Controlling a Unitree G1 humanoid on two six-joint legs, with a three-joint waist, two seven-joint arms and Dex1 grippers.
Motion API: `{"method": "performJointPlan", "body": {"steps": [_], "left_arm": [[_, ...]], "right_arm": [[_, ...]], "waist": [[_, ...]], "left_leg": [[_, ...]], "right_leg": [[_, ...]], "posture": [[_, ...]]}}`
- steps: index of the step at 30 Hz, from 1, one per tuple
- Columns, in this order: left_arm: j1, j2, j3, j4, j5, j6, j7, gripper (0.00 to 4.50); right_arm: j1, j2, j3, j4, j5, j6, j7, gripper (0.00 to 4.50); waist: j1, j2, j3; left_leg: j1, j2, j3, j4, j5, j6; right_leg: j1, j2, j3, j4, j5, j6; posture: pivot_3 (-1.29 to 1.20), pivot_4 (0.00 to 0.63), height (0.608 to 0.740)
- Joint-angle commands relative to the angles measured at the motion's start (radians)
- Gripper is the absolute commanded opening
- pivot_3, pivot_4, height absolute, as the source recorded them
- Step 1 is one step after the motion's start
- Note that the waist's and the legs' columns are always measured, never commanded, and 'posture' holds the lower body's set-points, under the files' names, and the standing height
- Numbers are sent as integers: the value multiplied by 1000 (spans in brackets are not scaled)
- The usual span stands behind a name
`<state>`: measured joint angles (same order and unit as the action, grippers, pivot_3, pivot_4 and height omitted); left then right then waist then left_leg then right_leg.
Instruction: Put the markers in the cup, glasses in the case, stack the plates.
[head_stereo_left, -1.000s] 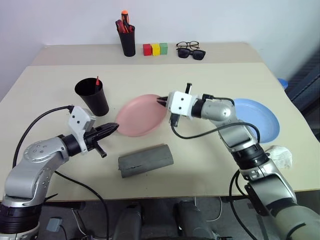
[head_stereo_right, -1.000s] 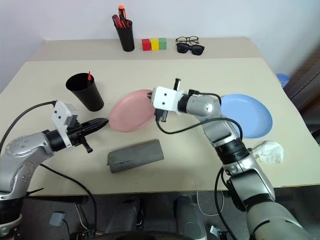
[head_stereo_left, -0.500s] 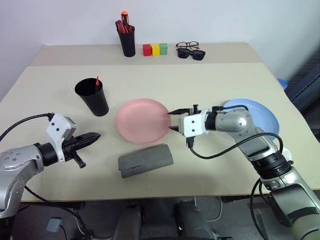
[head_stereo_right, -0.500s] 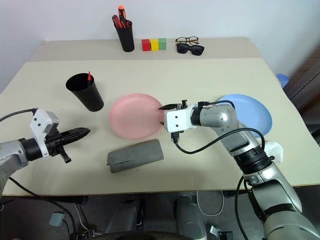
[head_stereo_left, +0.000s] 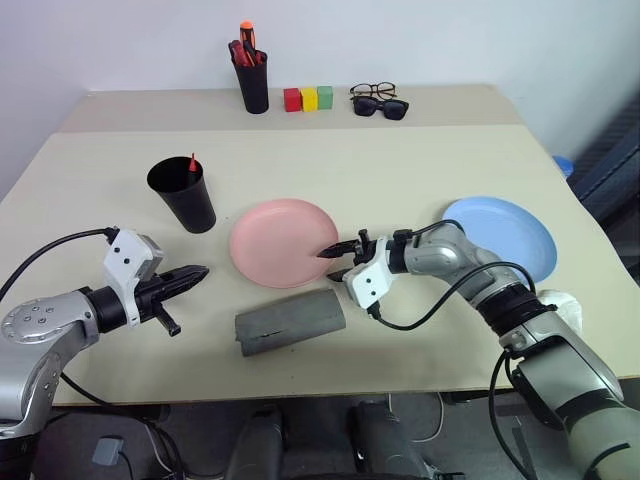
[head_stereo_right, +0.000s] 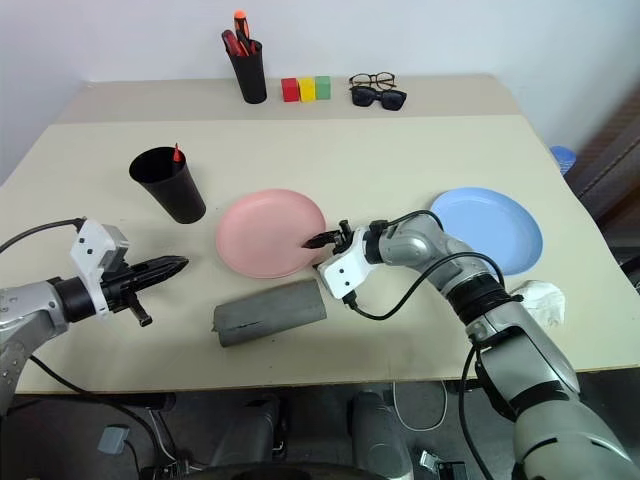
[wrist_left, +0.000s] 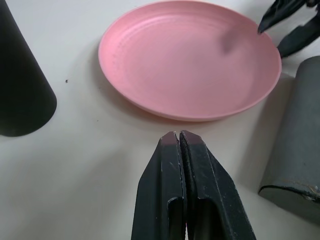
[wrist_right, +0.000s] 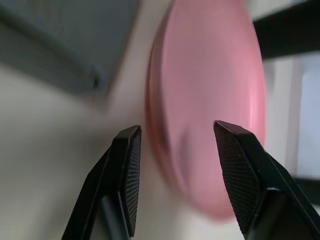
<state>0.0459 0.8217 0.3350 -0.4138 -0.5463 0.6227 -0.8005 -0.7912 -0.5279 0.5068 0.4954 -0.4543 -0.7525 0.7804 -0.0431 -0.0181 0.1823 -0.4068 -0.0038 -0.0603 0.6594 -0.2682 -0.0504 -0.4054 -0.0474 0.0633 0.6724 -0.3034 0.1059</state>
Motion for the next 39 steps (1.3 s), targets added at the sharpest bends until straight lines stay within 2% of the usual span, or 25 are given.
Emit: {"method": "performJointPlan", "body": {"steps": [1, 2, 3, 11, 18, 20, 23, 26, 30, 34, 38, 39], "left_arm": [[3, 0, 18, -35, -3, -9, 9, 0], [4, -1, 19, -37, -4, -9, 10, 0], [4, -1, 19, -37, -5, -9, 11, 0], [-24, -17, -1, -36, -14, -14, 20, 0], [-78, -28, -64, -30, -8, -20, 13, 0], [-103, -34, -99, -31, -7, -19, 7, 0], [-174, -48, -215, -17, 25, -32, -23, 0], [-237, -71, -272, 14, 33, -43, -42, 0], [-303, -97, -318, 62, 51, -60, -65, 0], [-328, -108, -337, 81, 59, -70, -80, 0], [-326, -112, -337, 79, 64, -74, -85, 0], [-323, -114, -335, 76, 63, -73, -85, 0]], "right_arm": [[-27, 17, 2, 11, -10, -27, -26, 957], [-28, 18, 0, 12, -14, -30, -31, 395], [-28, 17, -2, 12, -18, -35, -37, 42], [-14, -45, -92, -90, -26, -11, -134, 42], [84, -231, -257, -353, 123, 259, 9, 42], [146, -317, -321, -423, 169, 361, 76, 42], [338, -534, -494, -498, 221, 532, 190, 42], [515, -634, -602, -529, 268, 630, 242, 42], [633, -673, -653, -486, 255, 648, 222, 42], [644, -667, -647, -471, 265, 658, 213, 42], [670, -667, -645, -497, 295, 703, 247, 42], [674, -666, -647, -503, 300, 716, 249, 607]], "waist": [[0, 0, 0], [0, 0, 0], [0, 0, 0], [-1, 0, 0], [10, 0, 0], [13, 0, 0], [40, 4, 2], [36, 4, 2], [12, 5, 2], [-4, 6, 3], [0, 6, 3], [1, 6, 3]], "left_leg": [[0, 0, 0, 0, 0, 0], [0, 0, 0, 0, 0, 0], [0, 0, 0, 0, 0, 0], [0, 0, 0, 0, 0, 0], [0, -1, 0, 0, 0, 0], [0, 0, 0, 0, 0, 0], [-1, -1, 0, 0, 0, 1], [-1, -1, 0, 2, -1, 3], [5, 0, 2, 1, -2, 3], [15, 0, 5, -3, -2, 3], [16, 1, 6, -6, -2, 3], [16, 1, 5, -6, -2, 3]], "right_leg": [[0, 0, 0, 0, 0, 0], [0, 0, 0, 0, 0, 0], [0, 0, 0, 0, 0, 0], [0, 0, 0, 0, 0, 0], [1, -1, 0, -1, 0, 0], [1, 0, 0, -1, 0, 0], [2, -1, 0, -2, 0, 0], [4, -2, -1, -5, 0, 0], [9, 1, 0, -5, 0, 0], [14, 2, 4, -5, 0, 0], [14, 2, 5, -5, 0, 0], [14, 2, 5, -6, 0, 0]], "posture": [[0, 150, 740], [0, 150, 740], [0, 150, 740], [0, 150, 740], [0, 150, 740], [0, 150, 740], [0, 150, 740], [0, 150, 740], [0, 150, 740], [0, 150, 740], [0, 150, 740], [0, 150, 740]]}}
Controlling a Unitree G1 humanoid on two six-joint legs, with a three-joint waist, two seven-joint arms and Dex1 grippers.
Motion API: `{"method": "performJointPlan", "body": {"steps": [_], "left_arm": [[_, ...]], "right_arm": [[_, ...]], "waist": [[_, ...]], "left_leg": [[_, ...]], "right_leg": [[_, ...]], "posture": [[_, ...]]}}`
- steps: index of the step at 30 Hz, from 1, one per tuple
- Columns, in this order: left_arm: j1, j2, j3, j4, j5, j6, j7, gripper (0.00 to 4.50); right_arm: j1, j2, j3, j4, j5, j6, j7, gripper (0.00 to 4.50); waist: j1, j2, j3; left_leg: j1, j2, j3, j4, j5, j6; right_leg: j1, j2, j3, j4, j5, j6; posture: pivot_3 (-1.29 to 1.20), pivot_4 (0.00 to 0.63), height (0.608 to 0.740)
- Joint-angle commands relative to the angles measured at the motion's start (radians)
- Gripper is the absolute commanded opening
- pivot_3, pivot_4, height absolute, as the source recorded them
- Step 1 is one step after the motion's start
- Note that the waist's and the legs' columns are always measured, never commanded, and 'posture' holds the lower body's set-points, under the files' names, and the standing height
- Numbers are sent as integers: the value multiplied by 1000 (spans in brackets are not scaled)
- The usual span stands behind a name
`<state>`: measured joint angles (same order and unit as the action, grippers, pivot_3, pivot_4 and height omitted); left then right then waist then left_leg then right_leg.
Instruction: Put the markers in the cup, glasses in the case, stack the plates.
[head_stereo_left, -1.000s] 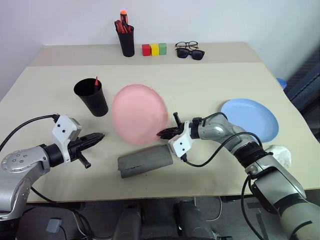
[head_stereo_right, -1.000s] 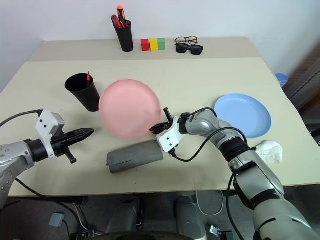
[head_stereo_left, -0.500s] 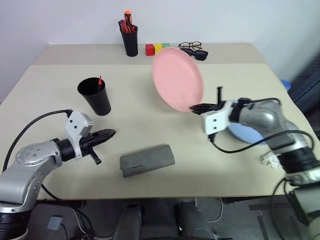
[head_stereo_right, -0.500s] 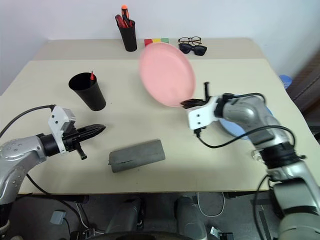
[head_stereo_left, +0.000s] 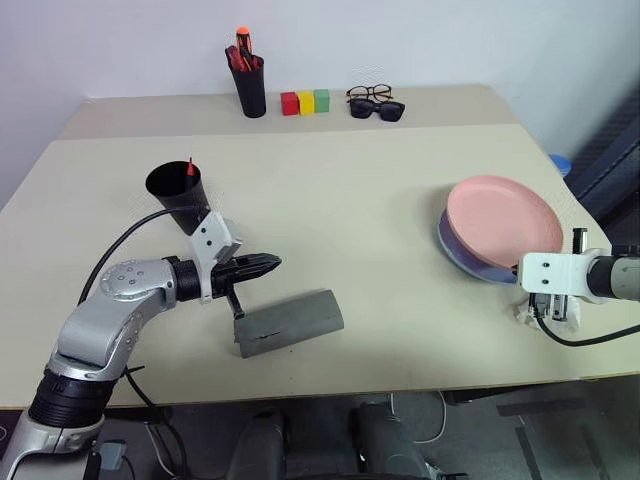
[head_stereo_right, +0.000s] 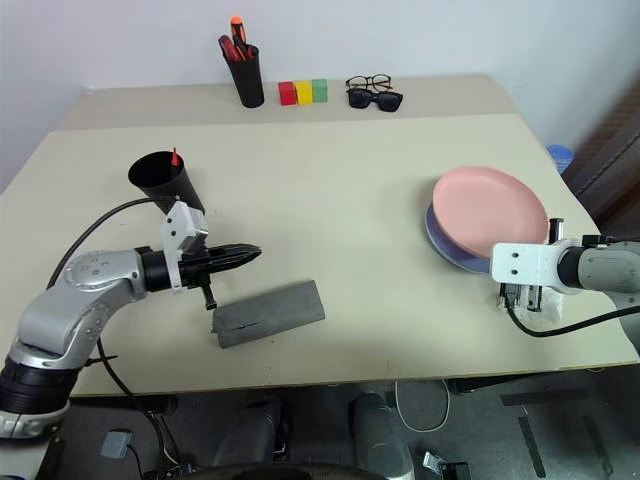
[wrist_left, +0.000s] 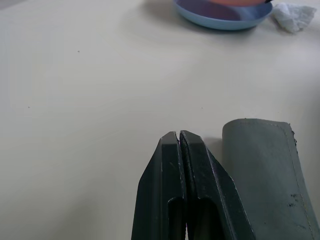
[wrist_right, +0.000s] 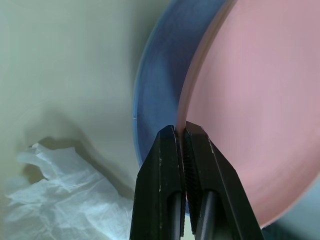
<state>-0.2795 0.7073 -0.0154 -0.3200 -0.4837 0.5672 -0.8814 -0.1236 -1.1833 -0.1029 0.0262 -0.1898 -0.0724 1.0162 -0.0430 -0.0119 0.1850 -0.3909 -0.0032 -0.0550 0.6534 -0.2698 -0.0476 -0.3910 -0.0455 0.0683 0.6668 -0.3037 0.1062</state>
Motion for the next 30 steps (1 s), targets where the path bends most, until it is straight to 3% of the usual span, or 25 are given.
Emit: {"method": "performJointPlan", "body": {"steps": [1, 5, 10, 16, 23, 27, 30], "left_arm": [[5, -1, 16, -23, -2, -16, -3, 0], [3, -8, 3, -43, -15, -4, -8, 0], [-45, -11, -93, -64, 32, -23, -46, 0], [-132, -77, -188, -69, 40, -31, -80, 0], [-172, -118, -219, -40, 56, -40, -102, 0], [-165, -122, -201, -46, 50, -36, -96, 0], [-153, -116, -194, -59, 49, -33, -91, 0]], "right_arm": [[11, -12, -41, -39, 39, 44, 14, 911], [53, -16, -86, -72, 45, 64, -6, 2738], [173, 5, -254, -166, 141, 213, 47, 2738], [419, 56, -427, -267, 143, 327, 94, 2738], [472, 101, -354, -208, 81, 264, 2, 2738], [417, 118, -259, -86, 25, 195, -93, 2738], [396, 116, -234, -28, 2, 164, -135, 1910]], "waist": [[2, 0, 0], [8, 0, 0], [22, 0, 0], [32, -1, 0], [21, 0, 0], [23, -3, -1], [24, -7, -2]], "left_leg": [[0, 0, 0, 0, 0, 0], [0, -1, 0, 0, 0, 0], [0, -1, -1, 0, 0, 0], [0, -1, -1, 1, 0, 0], [2, -2, 0, 0, 0, 0], [1, -2, 0, 0, 0, 0], [2, -1, 0, 1, 0, 0]], "right_leg": [[0, 0, 0, 0, 0, 0], [1, -1, 0, -1, 0, 0], [2, -1, 0, -1, 0, 0], [3, -1, 0, -2, 0, 1], [3, 1, 0, -2, 0, 1], [4, 1, 0, -2, 0, 1], [5, 1, 0, -2, 0, 1]], "posture": [[0, 150, 740], [0, 150, 740], [0, 150, 740], [0, 150, 740], [0, 150, 740], [0, 150, 740], [0, 150, 740]]}}
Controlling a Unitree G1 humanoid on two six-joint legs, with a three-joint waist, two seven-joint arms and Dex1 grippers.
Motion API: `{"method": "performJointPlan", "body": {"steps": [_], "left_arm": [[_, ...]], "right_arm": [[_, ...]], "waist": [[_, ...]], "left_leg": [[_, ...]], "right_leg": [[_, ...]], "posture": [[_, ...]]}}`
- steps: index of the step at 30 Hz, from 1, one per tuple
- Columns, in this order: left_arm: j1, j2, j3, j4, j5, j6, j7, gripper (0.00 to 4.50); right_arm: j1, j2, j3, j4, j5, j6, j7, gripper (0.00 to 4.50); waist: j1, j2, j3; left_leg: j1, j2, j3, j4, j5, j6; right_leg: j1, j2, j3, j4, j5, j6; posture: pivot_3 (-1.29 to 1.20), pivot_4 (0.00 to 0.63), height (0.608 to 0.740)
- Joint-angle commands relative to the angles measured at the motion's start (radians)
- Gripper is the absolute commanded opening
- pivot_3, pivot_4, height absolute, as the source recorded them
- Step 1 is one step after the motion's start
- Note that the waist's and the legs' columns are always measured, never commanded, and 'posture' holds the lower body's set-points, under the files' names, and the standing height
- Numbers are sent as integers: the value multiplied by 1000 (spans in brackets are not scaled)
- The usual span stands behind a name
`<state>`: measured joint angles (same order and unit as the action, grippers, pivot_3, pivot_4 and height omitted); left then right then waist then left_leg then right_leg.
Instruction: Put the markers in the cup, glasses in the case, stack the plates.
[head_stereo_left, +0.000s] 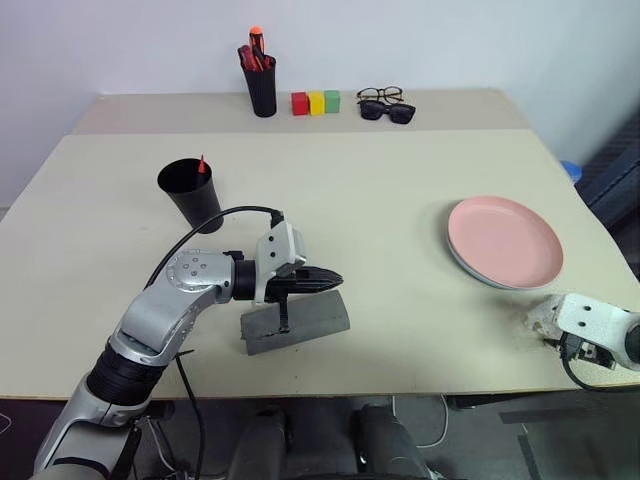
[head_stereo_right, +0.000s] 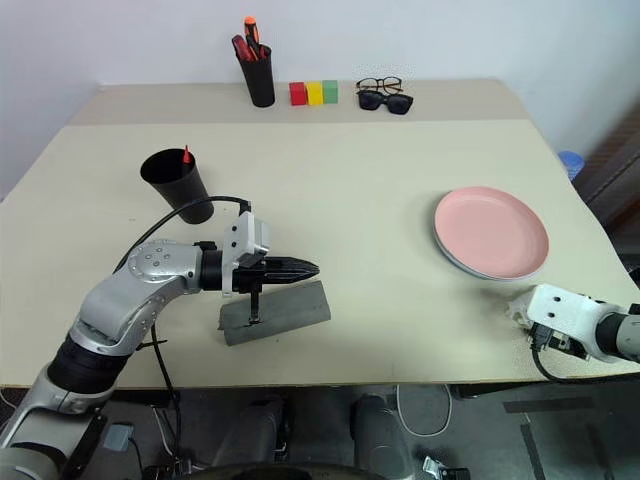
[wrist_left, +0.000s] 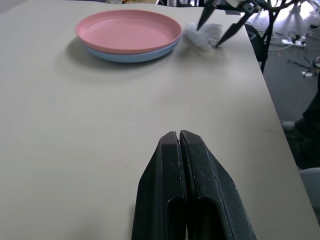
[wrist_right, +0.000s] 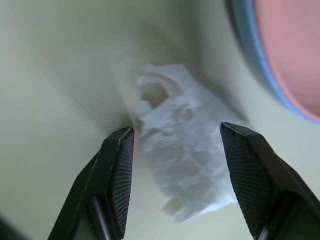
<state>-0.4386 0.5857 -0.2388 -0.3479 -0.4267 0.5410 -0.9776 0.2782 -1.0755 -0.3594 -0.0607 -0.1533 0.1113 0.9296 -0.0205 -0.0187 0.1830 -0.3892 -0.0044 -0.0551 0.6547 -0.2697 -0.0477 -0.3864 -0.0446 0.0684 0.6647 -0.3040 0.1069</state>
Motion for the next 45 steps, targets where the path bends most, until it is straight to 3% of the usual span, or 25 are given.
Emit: {"method": "performJointPlan", "body": {"steps": [1, 4, 7, 11, 15, 18, 23, 26, 29, 33, 39, 45], "left_arm": [[13, 4, 34, -38, -13, -3, 11, 0], [31, -1, 43, -61, -31, 9, 18, 0], [46, -12, 45, -84, -48, 7, 20, 0], [38, -26, 39, -80, -48, 10, 29, 0], [35, -41, 57, -54, -53, 5, 41, 0], [43, -41, 74, -30, -41, -3, 58, 0], [73, -41, 110, -21, -19, -15, 116, 0], [123, -15, 171, -45, -12, -16, 156, 0], [168, 6, 215, -70, -15, -13, 185, 0], [216, 25, 282, -73, -10, -26, 222, 0], [282, 61, 421, -5, 14, -77, 268, 0], [374, 105, 591, 111, 45, -167, 295, 0]], "right_arm": [[-2, 7, 22, 64, -36, -30, -57, 1442], [7, 7, 15, 65, -28, -40, -71, 33], [33, -1, -11, 34, -28, -32, -77, 33], [98, -33, -143, -93, -23, 29, -25, 33], [-53, -51, -208, -219, 74, 149, -9, 33], [-230, -30, -98, -230, 114, 204, -38, 33], [-448, 73, 145, -42, 29, 118, -146, 33], [-529, 71, 252, 137, -62, 37, -199, 886], [-557, 50, 271, 216, -69, -24, -205, 2301], [-534, 21, 202, 199, 15, -37, -146, 4254], [-484, 39, -28, 106, 341, 104, 38, 4254], [-541, 143, -31, 49, 531, 257, 52, 4254]], "waist": [[3, 0, 0], [5, 0, 0], [8, 0, 0], [9, 1, -1], [-8, 3, -1], [-21, 3, -1], [-16, 0, -1], [-6, 1, 0], [4, 3, 0], [6, 3, 0], [3, 4, 0], [-4, 3, 0]], "left_leg": [[0, 0, 0, 0, 0, 0], [0, 0, -1, 1, 0, 0], [0, 0, -1, 1, 0, 0], [-1, -1, -2, 1, 0, 0], [0, 0, 0, 0, 0, 0], [1, 1, -1, 0, 0, 0], [0, 0, -3, -2, 0, 0], [-3, -1, -2, -1, 0, 0], [-3, -1, 0, -2, 0, 0], [-2, 0, -1, -2, 0, 0], [-1, 0, -1, -2, 0, 0], [0, 1, -1, -3, 0, 0]], "right_leg": [[0, 0, 0, 0, 0, 0], [1, -1, 0, 0, 0, 0], [1, -1, 0, 0, 0, 0], [1, -2, 0, 0, 0, 1], [0, -1, 0, 0, 0, 1], [1, 1, 0, 1, 0, 1], [1, 0, -1, -1, 0, 0], [-3, -4, 0, -1, -1, 1], [-4, -4, 0, 0, 0, 1], [-3, -3, 0, 0, 0, 1], [-2, -2, 0, 0, 0, 1], [-2, -1, 0, 0, 0, 0]], "posture": [[0, 150, 740], [0, 150, 740], [0, 150, 740], [0, 150, 740], [0, 150, 740], [0, 150, 740], [0, 150, 740], [0, 150, 740], [0, 150, 740], [0, 150, 740], [0, 150, 740], [0, 150, 740]]}}
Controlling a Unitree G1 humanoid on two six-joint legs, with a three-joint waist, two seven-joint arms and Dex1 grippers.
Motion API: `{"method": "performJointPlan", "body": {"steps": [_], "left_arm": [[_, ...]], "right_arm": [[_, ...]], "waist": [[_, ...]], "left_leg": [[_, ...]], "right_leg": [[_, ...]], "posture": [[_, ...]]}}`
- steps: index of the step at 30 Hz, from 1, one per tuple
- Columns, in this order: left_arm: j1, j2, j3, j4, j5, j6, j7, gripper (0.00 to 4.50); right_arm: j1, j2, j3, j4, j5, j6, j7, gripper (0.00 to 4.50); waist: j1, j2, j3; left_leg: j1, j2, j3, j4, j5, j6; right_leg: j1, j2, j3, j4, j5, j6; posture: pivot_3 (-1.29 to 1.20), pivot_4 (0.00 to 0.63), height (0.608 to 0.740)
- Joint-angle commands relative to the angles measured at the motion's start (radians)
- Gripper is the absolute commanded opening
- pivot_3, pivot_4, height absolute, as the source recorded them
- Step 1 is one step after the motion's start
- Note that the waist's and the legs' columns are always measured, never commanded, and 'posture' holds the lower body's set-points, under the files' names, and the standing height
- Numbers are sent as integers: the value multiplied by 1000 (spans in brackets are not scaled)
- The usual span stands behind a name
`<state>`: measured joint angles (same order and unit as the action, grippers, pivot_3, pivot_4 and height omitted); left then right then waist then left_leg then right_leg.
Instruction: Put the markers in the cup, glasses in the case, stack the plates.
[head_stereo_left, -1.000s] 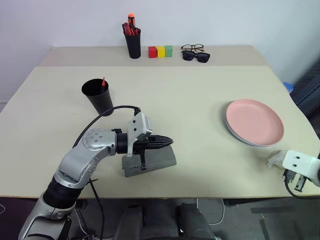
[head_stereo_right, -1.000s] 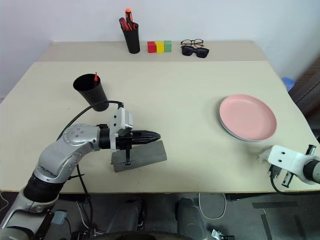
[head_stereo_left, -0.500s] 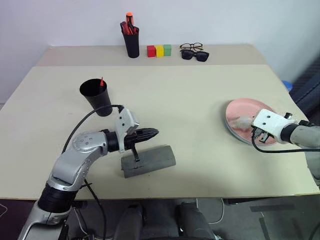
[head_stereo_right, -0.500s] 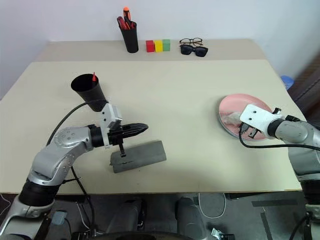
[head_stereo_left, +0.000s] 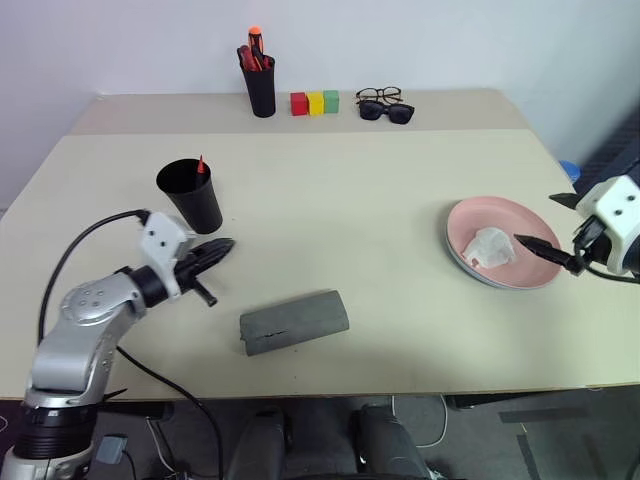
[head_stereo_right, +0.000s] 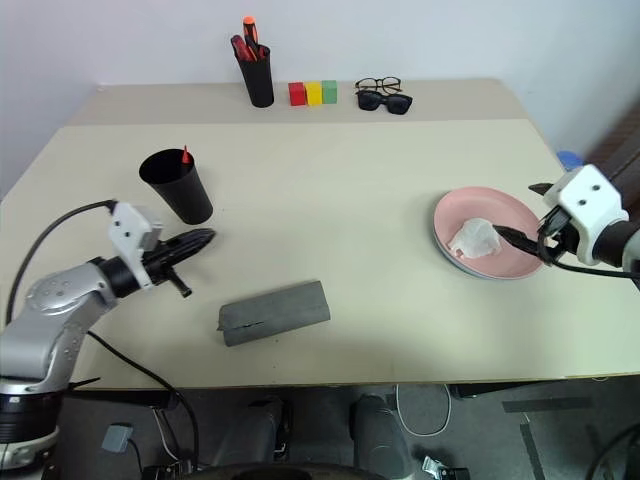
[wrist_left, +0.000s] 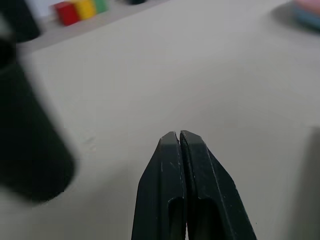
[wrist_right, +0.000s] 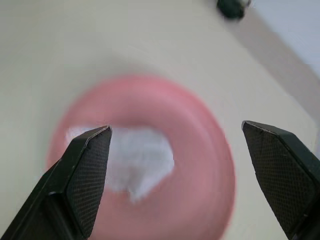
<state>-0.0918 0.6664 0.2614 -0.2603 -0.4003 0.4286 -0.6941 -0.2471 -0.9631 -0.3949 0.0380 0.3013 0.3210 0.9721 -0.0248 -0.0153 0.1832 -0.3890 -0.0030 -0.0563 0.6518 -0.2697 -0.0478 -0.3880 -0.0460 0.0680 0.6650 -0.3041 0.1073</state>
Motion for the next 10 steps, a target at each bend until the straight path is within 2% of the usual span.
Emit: {"method": "performJointPlan", "body": {"steps": [1, 10], "left_arm": [[44, 30, 110, 31, 22, -67, 14, 0], [166, 29, 220, 18, 22, -105, 40, 0]], "right_arm": [[-17, 46, 17, -58, 92, 63, 14, 4254], [-52, 144, 145, -96, 142, 130, 19, 4254]], "waist": [[3, 0, 0], [11, 0, 0]], "left_leg": [[0, 0, 0, 0, 0, 0], [-2, -1, 0, 0, 0, 0]], "right_leg": [[0, 0, 0, 0, 0, 0], [-1, -2, 0, -1, 0, 0]], "posture": [[0, 150, 740], [0, 150, 740]]}}
